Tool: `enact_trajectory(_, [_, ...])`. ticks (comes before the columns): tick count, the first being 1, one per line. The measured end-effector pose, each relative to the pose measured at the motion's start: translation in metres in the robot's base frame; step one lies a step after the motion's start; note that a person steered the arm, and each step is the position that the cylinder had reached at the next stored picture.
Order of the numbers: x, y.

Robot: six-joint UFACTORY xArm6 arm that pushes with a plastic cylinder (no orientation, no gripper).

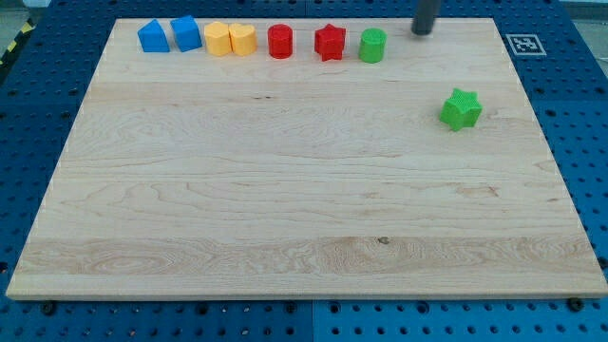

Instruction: Bring the green circle beside the green star

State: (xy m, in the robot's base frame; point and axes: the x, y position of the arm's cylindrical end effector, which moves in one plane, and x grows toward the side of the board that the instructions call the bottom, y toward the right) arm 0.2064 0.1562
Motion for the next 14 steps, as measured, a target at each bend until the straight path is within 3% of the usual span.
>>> enact_trajectory(1, [-0.008,-0.054])
enact_trajectory(3, [0.015,-0.077])
enact_trajectory(6, [0.091,-0.051])
enact_trajectory(8, [0.071,-0.008])
enact_trajectory(11, [0.143,-0.009])
enact_trajectory(13, [0.147,-0.03])
enact_trajectory(14, [0.127,-0.029])
